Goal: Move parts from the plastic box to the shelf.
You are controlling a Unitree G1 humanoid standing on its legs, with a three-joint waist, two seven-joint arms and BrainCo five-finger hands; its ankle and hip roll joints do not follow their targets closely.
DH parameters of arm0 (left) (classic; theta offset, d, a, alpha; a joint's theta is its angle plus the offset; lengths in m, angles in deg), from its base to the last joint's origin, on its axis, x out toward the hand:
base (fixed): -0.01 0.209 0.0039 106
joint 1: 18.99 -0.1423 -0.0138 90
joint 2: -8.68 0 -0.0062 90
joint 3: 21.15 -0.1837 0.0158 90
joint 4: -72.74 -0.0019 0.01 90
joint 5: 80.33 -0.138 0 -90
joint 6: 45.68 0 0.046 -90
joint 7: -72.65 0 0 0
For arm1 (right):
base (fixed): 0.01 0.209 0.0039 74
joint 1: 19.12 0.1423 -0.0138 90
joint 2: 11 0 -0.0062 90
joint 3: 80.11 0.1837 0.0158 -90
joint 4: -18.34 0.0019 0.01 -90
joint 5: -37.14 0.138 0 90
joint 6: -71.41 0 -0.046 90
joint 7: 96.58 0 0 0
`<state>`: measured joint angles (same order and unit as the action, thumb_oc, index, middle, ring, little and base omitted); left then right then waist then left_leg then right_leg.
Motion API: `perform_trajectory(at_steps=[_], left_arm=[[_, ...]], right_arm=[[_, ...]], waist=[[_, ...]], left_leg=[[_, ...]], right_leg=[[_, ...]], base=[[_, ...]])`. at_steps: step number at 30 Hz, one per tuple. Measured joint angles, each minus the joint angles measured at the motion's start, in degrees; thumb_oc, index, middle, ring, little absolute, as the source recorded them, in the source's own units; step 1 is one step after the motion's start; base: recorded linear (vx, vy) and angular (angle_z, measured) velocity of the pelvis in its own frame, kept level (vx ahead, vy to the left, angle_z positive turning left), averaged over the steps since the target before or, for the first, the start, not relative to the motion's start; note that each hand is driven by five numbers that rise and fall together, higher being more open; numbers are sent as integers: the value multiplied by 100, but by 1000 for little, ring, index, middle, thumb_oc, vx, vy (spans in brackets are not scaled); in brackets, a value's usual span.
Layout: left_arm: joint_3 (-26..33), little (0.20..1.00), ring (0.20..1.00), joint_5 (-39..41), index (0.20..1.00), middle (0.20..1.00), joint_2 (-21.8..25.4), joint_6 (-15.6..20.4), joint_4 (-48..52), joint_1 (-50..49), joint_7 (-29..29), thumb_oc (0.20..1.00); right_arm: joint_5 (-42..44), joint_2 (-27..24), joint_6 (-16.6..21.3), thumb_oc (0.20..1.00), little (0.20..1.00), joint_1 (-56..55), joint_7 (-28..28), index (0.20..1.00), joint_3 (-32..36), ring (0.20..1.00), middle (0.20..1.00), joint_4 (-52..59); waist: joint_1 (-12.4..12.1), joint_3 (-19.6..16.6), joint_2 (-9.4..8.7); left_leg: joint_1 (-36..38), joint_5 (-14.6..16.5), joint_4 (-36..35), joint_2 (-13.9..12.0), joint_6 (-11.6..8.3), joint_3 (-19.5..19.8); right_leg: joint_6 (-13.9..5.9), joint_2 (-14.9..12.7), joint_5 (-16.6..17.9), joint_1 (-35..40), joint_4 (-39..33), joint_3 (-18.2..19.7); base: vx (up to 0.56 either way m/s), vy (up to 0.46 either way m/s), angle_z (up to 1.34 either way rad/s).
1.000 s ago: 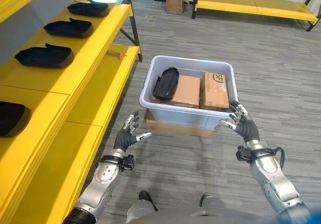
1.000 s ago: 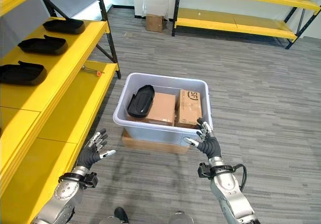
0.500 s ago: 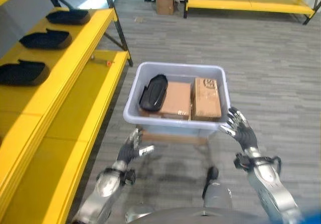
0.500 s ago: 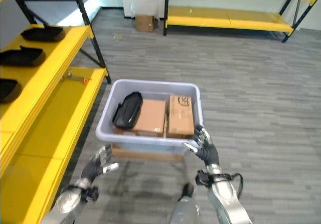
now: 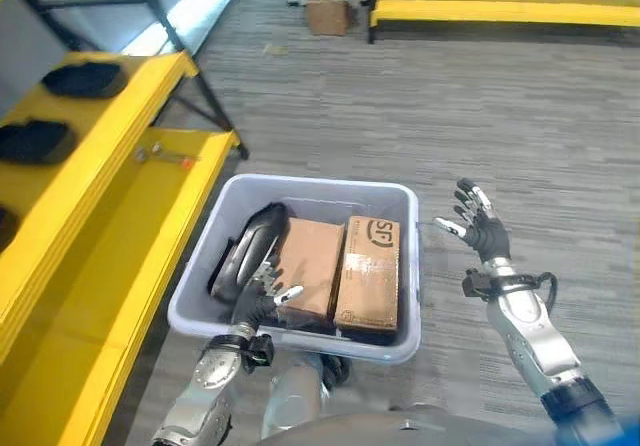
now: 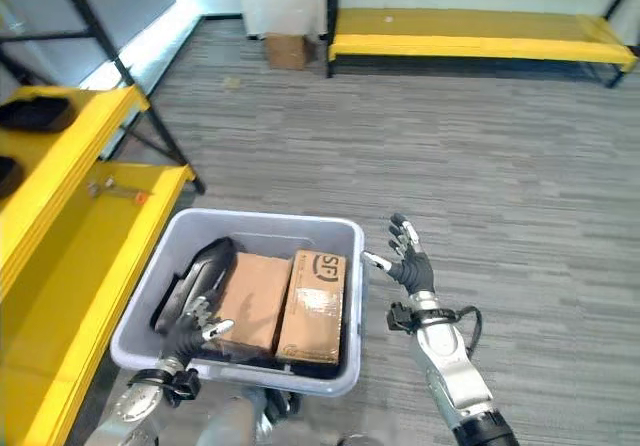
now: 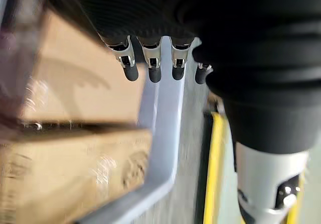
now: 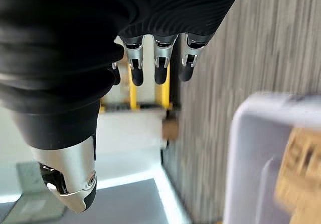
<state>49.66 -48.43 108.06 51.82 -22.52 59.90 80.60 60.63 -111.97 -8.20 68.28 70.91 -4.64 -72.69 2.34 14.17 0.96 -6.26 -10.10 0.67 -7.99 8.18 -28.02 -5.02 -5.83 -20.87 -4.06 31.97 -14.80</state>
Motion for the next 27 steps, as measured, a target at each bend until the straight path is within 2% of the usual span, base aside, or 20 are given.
perform_trajectory(at_steps=[1, 2, 4, 5, 6, 7, 10, 12, 13, 14, 15, 17, 25, 26, 27], left_arm=[[61, 1000, 1000, 4, 1000, 1000, 119, 92, -80, 244, -32, 1000], [61, 1000, 1000, 19, 1000, 1000, 154, 63, -385, 541, -53, 1000], [105, 1000, 1000, 99, 1000, 1000, 105, -21, -591, 622, -50, 1000], [92, 1000, 1000, 123, 1000, 1000, -36, -79, -493, 603, -70, 1000], [63, 1000, 1000, 122, 1000, 1000, -58, -99, -403, 587, -93, 1000], [48, 1000, 1000, 116, 1000, 1000, -53, -113, -296, 590, -135, 1000], [-6, 1000, 1000, 104, 1000, 1000, -14, -113, -240, 729, -120, 1000], [15, 1000, 1000, 106, 1000, 1000, 76, -113, -157, 618, -46, 1000], [26, 1000, 1000, 107, 1000, 1000, 96, -103, -134, 539, -11, 1000], [60, 1000, 1000, 113, 1000, 1000, 195, -102, -66, 446, 10, 1000], [89, 1000, 1000, 112, 1000, 1000, 268, -86, -34, 391, 40, 1000], [89, 1000, 1000, 115, 1000, 1000, 221, -87, -22, 217, 129, 1000], [210, 1000, 1000, 114, 1000, 1000, 196, -37, -6, -76, 267, 1000], [265, 1000, 1000, 114, 1000, 1000, 201, -32, 59, -249, 397, 1000], [316, 1000, 1000, 115, 1000, 1000, 213, -32, 109, -291, 466, 1000]], right_arm=[[3, -9, 27, 1000, 1000, 14, -1, 1000, 25, 1000, 1000, 89], [9, 7, 38, 1000, 1000, 49, -8, 1000, 69, 1000, 1000, 108], [97, 31, 30, 1000, 1000, -15, -67, 1000, 18, 1000, 1000, 129], [208, -18, 32, 1000, 1000, -19, -116, 1000, 47, 1000, 1000, 187], [206, -24, 36, 1000, 1000, -34, -132, 1000, 96, 1000, 1000, 242], [207, 1, 50, 1000, 1000, -41, -155, 1000, 132, 1000, 1000, 277], [211, 19, -27, 1000, 1000, -277, -86, 1000, 83, 1000, 1000, 280], [214, 28, -78, 1000, 1000, -381, 7, 1000, 83, 1000, 1000, 280], [215, 34, -80, 1000, 1000, -422, 38, 1000, 75, 1000, 1000, 295], [215, 34, -81, 1000, 1000, -500, 79, 1000, 56, 1000, 1000, 346], [215, 18, -80, 1000, 1000, -580, 118, 1000, 46, 1000, 1000, 402], [214, -22, -107, 1000, 1000, -629, 153, 1000, 44, 1000, 1000, 379], [215, -115, -113, 1000, 1000, -599, 281, 1000, 22, 1000, 1000, 382], [218, -130, -118, 1000, 1000, -492, 335, 1000, -83, 1000, 1000, 377], [218, -119, -119, 1000, 1000, -402, 350, 1000, -180, 1000, 1000, 375]], waist=[[49, 13, -306], [167, 131, -376], [316, 155, -495], [338, 138, -459], [368, 113, -420], [425, 103, -400], [432, 97, -429], [424, 139, -325], [415, 98, -291], [375, 59, -335], [350, 52, -427], [343, 65, -285], [258, 124, -182], [163, 135, -134], [73, 135, -143]], left_leg=[[-47, -17, -10, 75, -136, -68], [14, 418, 250, -31, -387, -126], [203, 773, 667, -289, -538, -389], [327, 996, 1072, -527, -830, -454], [337, 1132, 1157, -528, -925, -447], [335, 1242, 1159, -492, -946, -439], [391, 1322, 1117, -234, -786, -391], [614, 1341, 938, -193, -742, -405], [632, 1344, 861, -194, -745, -427], [619, 1334, 823, -142, -760, -447], [601, 1341, 829, -43, -772, -465], [533, 1316, 848, -138, -822, -462], [526, 1137, 850, -500, -1079, -560], [567, 1101, 854, -629, -1130, -746], [610, 1080, 882, -686, -1165, -869]], right_leg=[[31, -338, 502, -377, -766, -6], [215, -431, 1127, -221, -1397, -263], [232, -410, 1202, 236, -1688, -387], [195, -406, 1174, 497, -1706, -386], [171, -413, 1157, 533, -1706, -385], [167, -448, 1156, 544, -1697, -406], [105, -652, 1206, 550, -1582, -482], [35, -730, 1136, 354, -1135, -435], [-28, -650, 1081, 281, -1271, -398], [-45, -599, 1209, 203, -1535, -334], [47, -655, 1245, 159, -1706, -376], [56, -515, 1389, 191, -1911, -346], [202, -214, 1428, 120, -2102, -405], [351, -246, 1318, 59, -1922, -761], [403, -318, 1242, -25, -1712, -1004]], base=[[181, 286, -44], [157, 217, -23], [168, 228, -11], [175, 223, -20], [187, 240, -9], [108, 131, 17], [89, 152, 25], [8, 111, -1], [-13, 61, -6], [-20, 40, -5], [-35, 23, -9], [-63, 8, -10], [-74, -110, -12], [-57, -211, -55], [-33, -145, -94]])
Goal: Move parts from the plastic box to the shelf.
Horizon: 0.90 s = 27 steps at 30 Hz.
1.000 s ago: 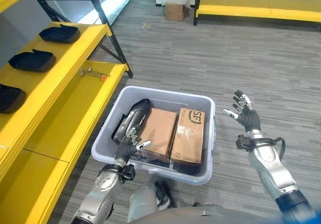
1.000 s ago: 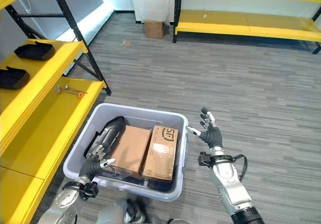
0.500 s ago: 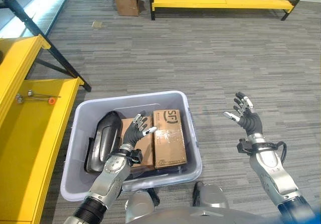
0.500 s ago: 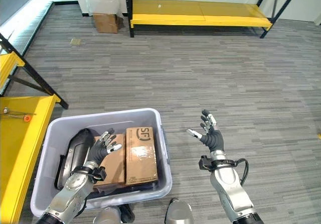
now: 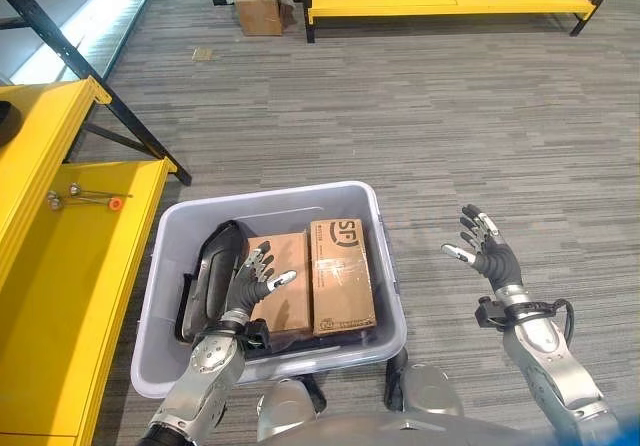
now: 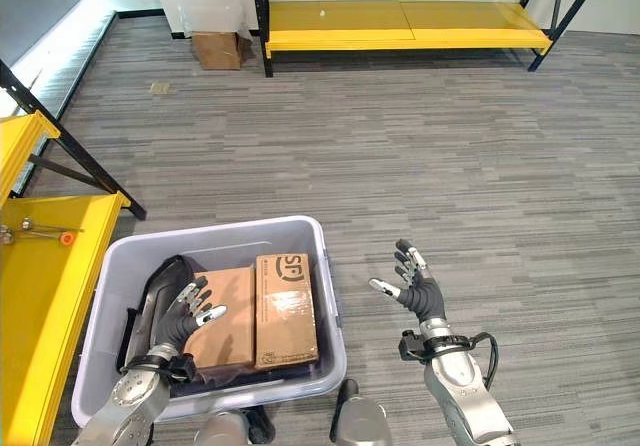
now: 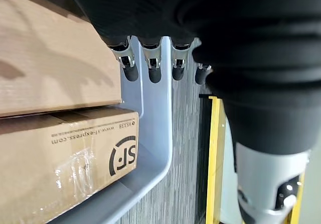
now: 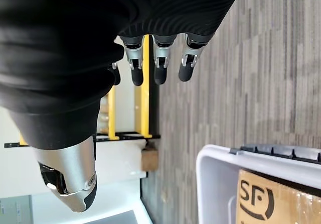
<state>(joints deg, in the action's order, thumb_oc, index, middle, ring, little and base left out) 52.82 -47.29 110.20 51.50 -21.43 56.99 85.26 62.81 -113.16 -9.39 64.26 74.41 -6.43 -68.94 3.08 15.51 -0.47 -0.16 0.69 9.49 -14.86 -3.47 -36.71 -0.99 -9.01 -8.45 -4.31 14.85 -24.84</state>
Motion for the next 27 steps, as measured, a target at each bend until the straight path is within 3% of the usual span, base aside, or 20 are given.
perform_trajectory(at_steps=[1, 4, 5, 6, 8, 10, 11, 15, 20, 22, 27], left_arm=[[48, 1000, 1000, 1, 1000, 1000, 67, 19, 68, -89, 132, 1000], [33, 1000, 1000, 5, 1000, 1000, -98, 86, 17, -22, 378, 1000], [87, 1000, 1000, 22, 1000, 1000, -273, 207, -106, -58, 397, 1000], [81, 1000, 1000, 123, 1000, 1000, -375, 222, -183, -134, 391, 1000], [94, 1000, 1000, 128, 1000, 1000, -453, 226, -191, -213, 347, 1000], [92, 1000, 1000, 128, 1000, 1000, -454, 226, -192, -252, 272, 1000], [92, 1000, 1000, 126, 1000, 1000, -452, 227, -193, -225, 173, 1000], [97, 1000, 1000, 115, 1000, 1000, -446, 239, -230, 34, -22, 1000], [-97, 1000, 1000, -73, 1000, 1000, -445, 205, -344, 442, -150, 1000], [-128, 1000, 1000, -161, 1000, 1000, -434, 205, -355, 493, -130, 1000], [-243, 1000, 1000, -448, 1000, 1000, -209, 257, -366, 263, 180, 1000]], right_arm=[[-1, 50, -1, 1000, 1000, 111, 78, 1000, -148, 1000, 1000, 31], [-1, 31, -13, 1000, 1000, 214, 231, 1000, -252, 1000, 1000, 57], [-5, 26, -97, 1000, 1000, 345, 186, 1000, -377, 1000, 1000, 53], [-32, 24, -121, 1000, 1000, 482, 198, 1000, -565, 1000, 1000, 60], [-180, 16, -170, 1000, 1000, 477, 176, 1000, -590, 1000, 1000, 58], [-228, -18, -203, 1000, 1000, 476, 146, 1000, -586, 1000, 1000, 57], [-226, -26, -204, 1000, 1000, 483, 67, 1000, -571, 1000, 1000, 50], [-224, -28, -203, 1000, 1000, 461, 50, 1000, -556, 1000, 1000, 47], [-190, -5, -278, 1000, 1000, 436, 215, 1000, -447, 1000, 1000, 48], [-138, 32, -345, 1000, 1000, 424, 252, 1000, -474, 1000, 1000, 49], [120, 62, -384, 1000, 1000, 633, 369, 1000, -674, 1000, 1000, 173]], waist=[[-150, -7, -27], [-234, -7, 117], [-308, 4, 206], [-367, -13, 217], [-415, -40, 276], [-417, -38, 272], [-413, -40, 269], [-401, -37, 219], [-202, -122, 272], [-204, -156, 178], [-264, -141, 165]], left_leg=[[11, -1, 164, -108, -7, -172], [-74, -227, 348, -344, -45, 126], [-148, -626, 276, -398, -226, 288], [-241, -795, 273, -487, -325, 444], [-315, -809, 544, -734, -355, 448], [-273, -807, 632, -842, -357, 370], [-164, -753, 818, -764, -305, 307], [58, -600, 698, -595, -261, 111], [179, 190, 399, -467, -227, 99], [191, 254, 280, -301, -274, 112], [-301, 385, 310, 168, 61, 263]], right_leg=[[16, -72, -34, -47, 170, -161], [158, 136, -63, 80, 63, -237], [239, 163, -108, 67, 71, -271], [359, 146, -103, 23, 35, -347], [528, 146, -102, -11, 40, -461], [536, 145, -116, -20, 40, -491], [585, 106, -72, -37, 23, -597], [469, 107, -52, -102, 37, -618], [264, -30, 36, -111, 245, -687], [173, -183, 71, -153, 316, -679], [20, -615, 418, -547, 332, -589]], base=[[-27, -127, -79], [-40, -135, -12], [-136, -81, 12], [-128, -44, 14], [-92, -8, 25], [-113, 31, 26], [-86, 50, 26], [-45, 165, 14], [14, 251, 10], [-47, 196, 17], [-156, 142, 22]])
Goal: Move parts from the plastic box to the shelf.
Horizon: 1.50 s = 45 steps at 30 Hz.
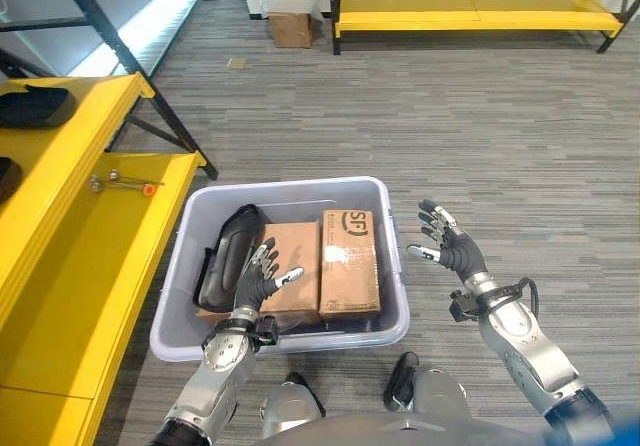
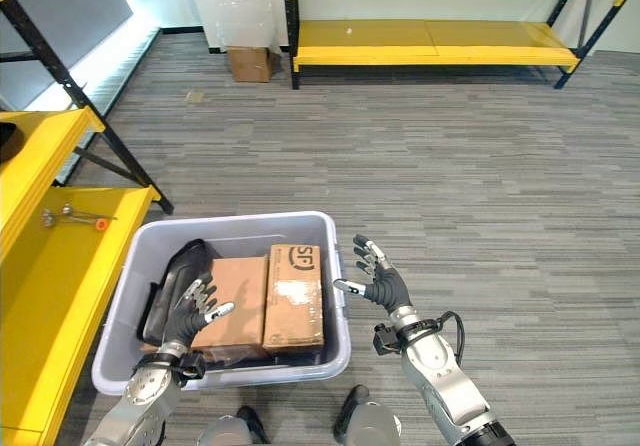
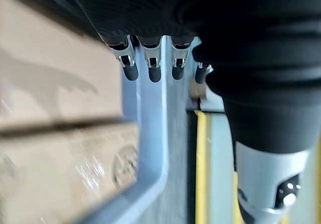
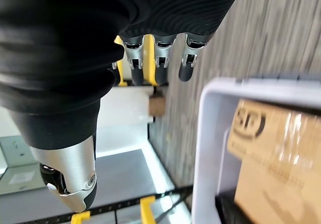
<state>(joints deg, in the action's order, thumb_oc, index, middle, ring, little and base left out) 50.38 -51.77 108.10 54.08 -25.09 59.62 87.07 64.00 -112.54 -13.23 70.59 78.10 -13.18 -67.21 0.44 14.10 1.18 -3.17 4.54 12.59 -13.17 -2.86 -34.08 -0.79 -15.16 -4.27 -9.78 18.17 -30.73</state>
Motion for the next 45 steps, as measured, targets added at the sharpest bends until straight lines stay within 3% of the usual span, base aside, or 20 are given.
perform_trajectory(at_steps=[3, 4, 9, 10, 11, 17, 22, 28, 38, 44, 45], left_arm=[[27, 1000, 1000, -35, 1000, 1000, 14, 90, 15, -56, 173, 1000], [21, 1000, 1000, -97, 1000, 1000, 42, 156, 78, -47, 234, 1000], [-10, 1000, 1000, -609, 1000, 1000, 73, 199, 226, 490, 619, 1000], [-8, 1000, 1000, -790, 1000, 1000, 92, 196, 226, 551, 722, 1000], [-9, 1000, 1000, -1018, 1000, 1000, 127, 191, 225, 632, 853, 1000], [341, 1000, 1000, -2605, 1000, 1000, 506, -312, 330, 944, 1759, 1000], [-11, 1000, 1000, -3070, 1000, 1000, 787, -590, -37, 2295, 2181, 1000], [-709, 1000, 1000, -3253, 1000, 1000, 816, -1225, -923, 4159, 2604, 1000], [-869, 1000, 1000, -3419, 1000, 1000, 393, -1665, -1622, 4576, 2852, 1000], [-788, 1000, 1000, -3181, 1000, 1000, 81, -2048, -1842, 4442, 4118, 1000], [-692, 1000, 1000, -3227, 1000, 1000, 84, -2082, -1868, 4308, 4644, 1000]], right_arm=[[91, 91, -15, 1000, 1000, 134, -10, 1000, -115, 1000, 1000, 33], [101, 119, -1, 1000, 1000, 236, -37, 1000, -155, 1000, 1000, 99], [97, 446, -55, 1000, 1000, 1307, -178, 1000, -296, 1000, 1000, 131], [97, 463, -68, 1000, 1000, 1411, -218, 1000, -293, 1000, 1000, 131], [99, 445, -65, 1000, 1000, 1446, -288, 1000, -261, 1000, 1000, 134], [114, 361, -323, 1000, 1000, 1337, -435, 1000, -233, 1000, 1000, 139], [101, 141, -471, 1000, 1000, 1587, -493, 1000, -342, 1000, 1000, 256], [96, 159, -792, 1000, 1000, 2523, -377, 1000, -327, 1000, 1000, 391], [-133, -14, -1027, 1000, 1000, 2493, -136, 1000, -164, 1000, 1000, 598], [-361, -4, -932, 1000, 1000, 2275, -194, 1000, -57, 1000, 1000, 479], [-432, 12, -845, 1000, 1000, 2230, -240, 1000, -7, 1000, 1000, 443]], waist=[[-181, 157, 82], [-139, 243, 101], [-318, 712, 228], [-308, 715, 235], [-248, 721, 237], [-295, 756, 187], [79, 869, 105], [556, 1727, -15], [661, 1801, -44], [647, 1821, -104], [614, 1818, -114]], left_leg=[[-108, 24, 73, 68, 104, 67], [-166, 26, 67, 104, 103, 161], [-435, 43, 155, 120, 176, 357], [-486, 32, 159, 123, 182, 447], [-567, -3, 163, 148, 194, 610], [-492, -152, 131, 73, 138, 797], [-795, -147, 355, -23, 130, 618], [-1648, -36, 1057, -333, 140, 460], [-2476, -77, 1278, -537, 130, 336], [-2798, -192, 1221, -547, 155, 399], [-2789, -252, 1125, -496, 153, 429]], right_leg=[[-22, -50, 160, 19, -133, 9], [-41, -75, 168, 19, -137, -32], [-68, -116, 239, -13, -162, -143], [-79, -105, 222, -3, -144, -74], [-112, -72, 167, 21, -133, 232], [-137, 112, 36, 239, -256, 312], [-135, 99, -5, -300, 27, 579], [-9, 131, 15, -1370, 627, 948], [173, 250, 55, -2375, 866, 1138], [259, 280, 109, -2657, 868, 1091], [257, 271, 107, -2656, 856, 1084]], base=[[-159, 97, 15], [-92, 58, 27], [-29, 15, 28], [53, -44, 55], [71, -63, 76], [77, -49, 22], [-59, 57, -22], [-133, 55, -31], [-100, 17, -10], [-39, -47, 3], [-54, -102, 12]])
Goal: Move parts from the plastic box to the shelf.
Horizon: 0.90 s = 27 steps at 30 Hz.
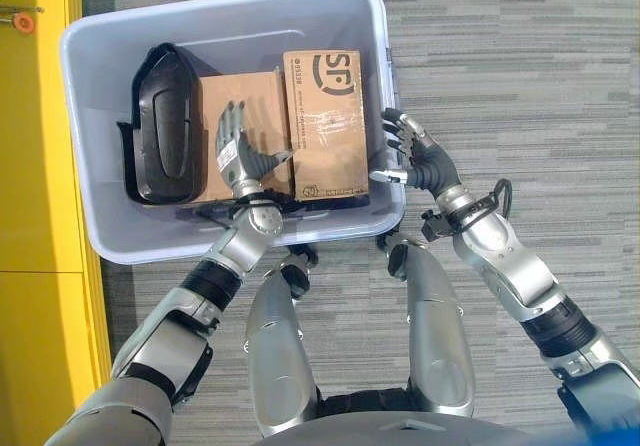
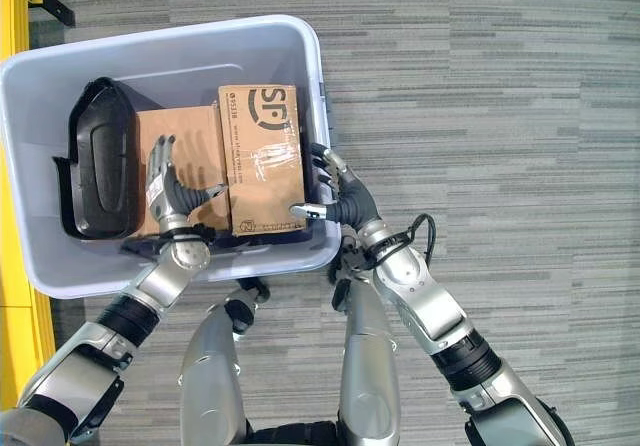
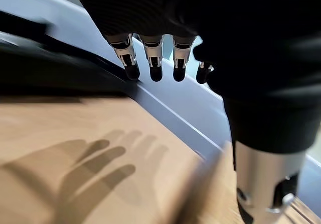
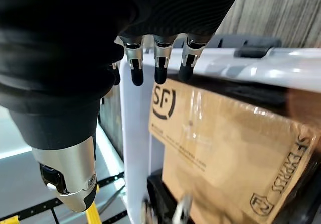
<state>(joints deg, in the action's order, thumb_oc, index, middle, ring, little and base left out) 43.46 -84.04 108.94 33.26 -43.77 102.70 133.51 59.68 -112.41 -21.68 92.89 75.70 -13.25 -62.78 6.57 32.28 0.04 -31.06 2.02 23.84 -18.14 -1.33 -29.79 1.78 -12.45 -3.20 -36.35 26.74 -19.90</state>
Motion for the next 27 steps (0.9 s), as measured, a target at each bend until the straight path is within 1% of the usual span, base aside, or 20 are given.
perform_trajectory(at_steps=[1, 2, 4, 5, 7, 9, 10, 11, 13, 16, 18, 19, 20, 21, 24, 27], left_arm=[[299, 1000, 1000, -49, 1000, 1000, -72, 0, 18, -67, 383, 1000], [639, 1000, 1000, -57, 1000, 1000, 45, -65, 26, -177, 1214, 1000], [842, 1000, 1000, -389, 1000, 1000, 17, -117, 120, -329, 1542, 1000], [1010, 1000, 1000, -567, 1000, 1000, 34, -157, 280, -432, 1915, 1000], [1028, 1000, 1000, -718, 1000, 1000, 60, -286, 299, -386, 2154, 1000], [1025, 1000, 1000, -717, 1000, 1000, 86, -368, 307, -388, 2263, 1000], [1026, 1000, 1000, -913, 1000, 1000, 106, -415, 307, -367, 2324, 1000], [1024, 1000, 1000, -1174, 1000, 1000, 112, -454, 316, -342, 2328, 1000], [1026, 1000, 1000, -1350, 1000, 1000, 124, -448, 337, -290, 2325, 1000], [1026, 1000, 1000, -1424, 1000, 1000, 172, -420, 473, -216, 2204, 1000], [953, 1000, 1000, -1547, 1000, 1000, 172, -342, 417, -78, 1720, 1000], [919, 1000, 1000, -1626, 1000, 1000, 173, -350, 358, -40, 1565, 1000], [701, 1000, 1000, -1705, 1000, 1000, 237, -388, 196, 99, 1257, 1000], [554, 1000, 1000, -1783, 1000, 1000, 288, -396, 174, 178, 1077, 1000], [151, 1000, 1000, -1825, 1000, 1000, 382, -468, -61, 537, 661, 1000], [-80, 1000, 1000, -1799, 1000, 1000, 386, -461, -396, 831, 460, 1000]], right_arm=[[-104, 32, 84, 1000, 1000, -31, -37, 1000, 41, 1000, 1000, 2], [-157, 33, 235, 1000, 1000, -101, -130, 1000, 90, 1000, 1000, 15], [-200, 41, 281, 1000, 1000, -128, -164, 1000, 118, 1000, 1000, 44], [-267, 33, 313, 1000, 1000, -144, -212, 1000, 145, 1000, 1000, 65], [-274, 50, 312, 1000, 1000, -131, -299, 1000, 197, 1000, 1000, 66], [-285, 52, 312, 1000, 1000, -106, -362, 1000, 216, 1000, 1000, 66], [-365, 55, 311, 1000, 1000, 28, -403, 1000, 214, 1000, 1000, 63], [-365, 55, 310, 1000, 1000, 69, -412, 1000, 215, 1000, 1000, 63], [-365, 52, 310, 1000, 1000, 86, -421, 1000, 230, 1000, 1000, 63], [-364, 50, 294, 1000, 1000, 91, -427, 1000, 234, 1000, 1000, 63], [-364, 57, 271, 1000, 1000, 137, -431, 1000, 218, 1000, 1000, -6], [-364, 63, 272, 1000, 1000, 159, -428, 1000, 219, 1000, 1000, -37], [-364, 63, 271, 1000, 1000, 233, -413, 1000, 221, 1000, 1000, -128], [-364, 63, 270, 1000, 1000, 279, -407, 1000, 223, 1000, 1000, -162], [-364, 61, 273, 1000, 1000, 392, -325, 1000, 220, 1000, 1000, -222], [-365, 69, 283, 1000, 1000, 518, -216, 1000, 227, 1000, 1000, -424]], waist=[[14, 0, 0], [-67, -1, -4], [-114, 0, -5], [-126, -3, -3], [-153, -2, -5], [-152, -2, -5], [-164, 0, -26], [-160, -2, -32], [-157, -2, -33], [-154, -3, -36], [-129, -1, -40], [-102, 0, -42], [-106, 0, -42], [-108, 0, -43], [-48, -5, -56], [45, 0, -85]], left_leg=[[-4, -55, -98, 34, -9, 36], [-10, -200, -285, 53, -18, 103], [-25, -238, -342, 88, -39, 166], [-83, -296, -400, 110, -45, 244], [-126, -326, -432, 117, -47, 288], [-164, -353, -464, 146, -44, 339], [-201, -364, -467, 166, -30, 365], [-202, -361, -469, 192, -25, 365], [-222, -357, -473, 211, -19, 366], [-324, -357, -464, 215, -15, 373], [-402, -350, -408, 216, 0, 375], [-407, -339, -392, 215, 5, 373], [-413, -325, -379, 212, 6, 366], [-427, -323, -378, 213, 8, 364], [-556, -300, -328, 208, 21, 352], [-718, -267, -256, 194, 44, 335]], right_leg=[[-1, -5, 0, 12, -36, -40], [12, -5, -7, 49, -77, -171], [13, -17, -11, 49, -80, -210], [23, -29, -23, 52, -93, -301], [33, -43, -33, 51, -99, -368], [33, -70, -34, 51, -106, -419], [31, -90, -34, 43, -113, -448], [16, -120, -43, 40, -100, -448], [-7, -144, -57, 20, -79, -448], [-9, -150, -58, -74, -76, -454], [-6, -157, -56, -133, -78, -463], [-6, -158, -56, -137, -78, -463], [-6, -163, -56, -140, -80, -463], [-7, -166, -56, -152, -83, -463], [-19, -170, -45, -285, -79, -438], [-16, -171, -20, -437, -70, -418]], base=[[-56, -137, 32], [-32, -91, 29], [-23, -83, 21], [-15, -52, 24], [-10, -19, 23], [-1, -13, 17], [-2, -12, 14], [-3, -8, 11], [-7, -1, 4], [0, 0, 0], [-20, 46, 0], [-18, 54, -2], [3, 66, -2], [8, 74, -1], [4, 72, -2], [-7, 58, -4]])
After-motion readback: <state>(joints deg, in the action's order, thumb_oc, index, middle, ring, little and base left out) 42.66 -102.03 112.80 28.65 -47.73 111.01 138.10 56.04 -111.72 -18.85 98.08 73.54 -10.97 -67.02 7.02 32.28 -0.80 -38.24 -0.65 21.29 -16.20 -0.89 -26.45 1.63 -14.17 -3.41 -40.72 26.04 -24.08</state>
